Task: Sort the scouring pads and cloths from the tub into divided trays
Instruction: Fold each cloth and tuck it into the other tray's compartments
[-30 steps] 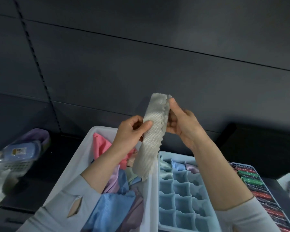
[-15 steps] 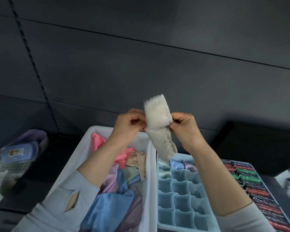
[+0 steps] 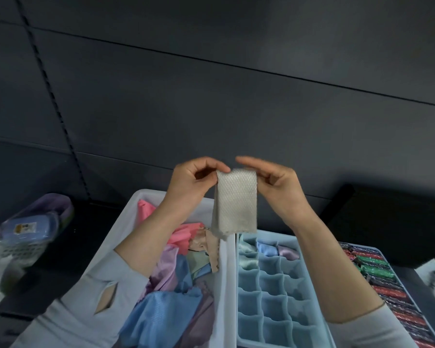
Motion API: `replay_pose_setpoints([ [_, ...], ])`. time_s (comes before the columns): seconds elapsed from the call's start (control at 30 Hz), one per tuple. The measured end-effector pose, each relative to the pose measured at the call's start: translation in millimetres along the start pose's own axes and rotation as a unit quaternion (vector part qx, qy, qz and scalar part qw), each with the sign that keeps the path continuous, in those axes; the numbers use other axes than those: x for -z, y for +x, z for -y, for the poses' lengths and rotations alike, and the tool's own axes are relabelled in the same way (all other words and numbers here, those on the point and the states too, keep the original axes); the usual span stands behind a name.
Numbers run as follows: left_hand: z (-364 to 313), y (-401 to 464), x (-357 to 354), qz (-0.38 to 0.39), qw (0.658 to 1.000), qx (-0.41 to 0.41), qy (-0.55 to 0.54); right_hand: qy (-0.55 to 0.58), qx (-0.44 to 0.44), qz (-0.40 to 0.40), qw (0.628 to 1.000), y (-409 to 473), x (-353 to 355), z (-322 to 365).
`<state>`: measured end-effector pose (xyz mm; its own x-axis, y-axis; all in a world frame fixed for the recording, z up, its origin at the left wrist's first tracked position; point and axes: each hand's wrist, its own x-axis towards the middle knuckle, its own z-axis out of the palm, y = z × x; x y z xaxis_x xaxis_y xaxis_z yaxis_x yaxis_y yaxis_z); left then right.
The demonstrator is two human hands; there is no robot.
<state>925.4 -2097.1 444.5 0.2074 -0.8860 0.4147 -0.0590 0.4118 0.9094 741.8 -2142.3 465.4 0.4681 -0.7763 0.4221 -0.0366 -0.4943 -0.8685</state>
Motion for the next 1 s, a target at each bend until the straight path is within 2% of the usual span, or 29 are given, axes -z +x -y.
replay_pose_setpoints([
  [0.1,-1.6,1.2,2.7,0.0,1.0,-0.019,-0.001,0.015,0.001,-0.024,1.0,0.2,-1.0,0.9],
  [0.17,-3.1,0.9,1.5,0.029,0.999,-0.018,-0.022,0.009,0.009,-0.043,0.999,1.5,-1.0,2.8],
  [0.27,-3.5,-2.0,-2.7,0.092,0.985,0.084,-0.117,0.002,0.01,-0.065,0.998,5.1,-0.9,3.2],
  [0.33,1.9,-7.4,-4.3,0.108,0.982,0.129,-0.09,-0.004,0.01,-0.086,0.996,7.8,0.0,2.3],
  [0.43,8.9,-16.7,-4.7,0.122,0.983,0.131,-0.037,0.007,0.002,-0.114,0.993,10.2,2.9,-2.2],
  [0.63,7.4,-21.6,-7.2,0.135,0.975,0.172,-0.042,-0.033,0.006,-0.118,0.992,8.0,1.4,-15.2],
  [0.77,14.2,-19.3,-8.5,0.105,0.973,0.201,-0.03,-0.087,0.009,-0.087,0.992,2.9,-0.3,-24.0],
  [0.9,14.1,-12.1,-2.3,0.026,0.958,0.261,-0.12,-0.122,0.018,-0.003,0.992,-12.2,3.7,-41.0],
  [1.0,14.2,-6.6,0.7,0.006,0.943,0.285,-0.172,-0.162,0.038,0.034,0.985,-24.1,-4.5,-42.3],
])
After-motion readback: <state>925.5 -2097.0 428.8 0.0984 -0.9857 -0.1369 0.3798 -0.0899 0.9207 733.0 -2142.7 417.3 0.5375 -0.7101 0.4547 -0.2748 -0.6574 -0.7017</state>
